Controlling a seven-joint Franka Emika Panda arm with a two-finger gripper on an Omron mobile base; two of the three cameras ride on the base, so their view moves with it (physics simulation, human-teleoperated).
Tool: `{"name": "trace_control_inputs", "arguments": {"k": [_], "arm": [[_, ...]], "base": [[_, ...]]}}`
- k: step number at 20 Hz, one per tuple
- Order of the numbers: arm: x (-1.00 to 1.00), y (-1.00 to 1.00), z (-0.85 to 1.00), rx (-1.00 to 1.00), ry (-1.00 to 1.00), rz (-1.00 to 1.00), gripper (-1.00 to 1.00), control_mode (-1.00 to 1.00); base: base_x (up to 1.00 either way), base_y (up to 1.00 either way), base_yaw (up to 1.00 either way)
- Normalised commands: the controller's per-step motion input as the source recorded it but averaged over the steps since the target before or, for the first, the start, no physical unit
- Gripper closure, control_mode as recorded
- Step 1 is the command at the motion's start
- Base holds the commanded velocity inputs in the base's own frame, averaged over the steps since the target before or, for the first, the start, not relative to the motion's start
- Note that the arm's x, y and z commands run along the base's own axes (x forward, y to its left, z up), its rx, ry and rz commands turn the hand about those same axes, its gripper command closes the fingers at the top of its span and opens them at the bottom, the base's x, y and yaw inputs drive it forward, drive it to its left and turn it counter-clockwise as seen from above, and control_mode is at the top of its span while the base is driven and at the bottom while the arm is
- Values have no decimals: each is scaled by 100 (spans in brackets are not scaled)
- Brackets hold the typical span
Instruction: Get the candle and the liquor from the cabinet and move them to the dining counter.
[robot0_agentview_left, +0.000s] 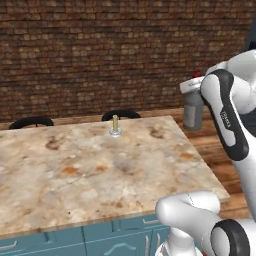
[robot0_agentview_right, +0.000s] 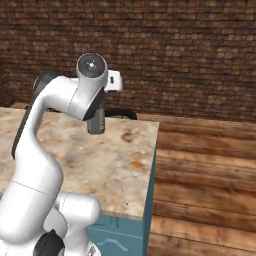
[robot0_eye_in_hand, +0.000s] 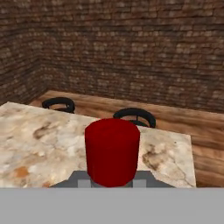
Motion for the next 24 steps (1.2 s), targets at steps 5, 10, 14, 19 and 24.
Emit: {"name": "trace_control_inputs", "arguments": {"k": [5,10,14,19,24], "arm": [[100,0,-88,1,20,27,100,-100],[100,1,-70,1,22,25,100,-100],[87,0,-21,0,10,21,100,-100],[67,1,0,0,3,8,100,-100],[71,5,-11,2,2,9,100,-100]], "base": [[0,0,0],[0,0,0],[0,0,0],[0,0,0],[0,0,0]]}}
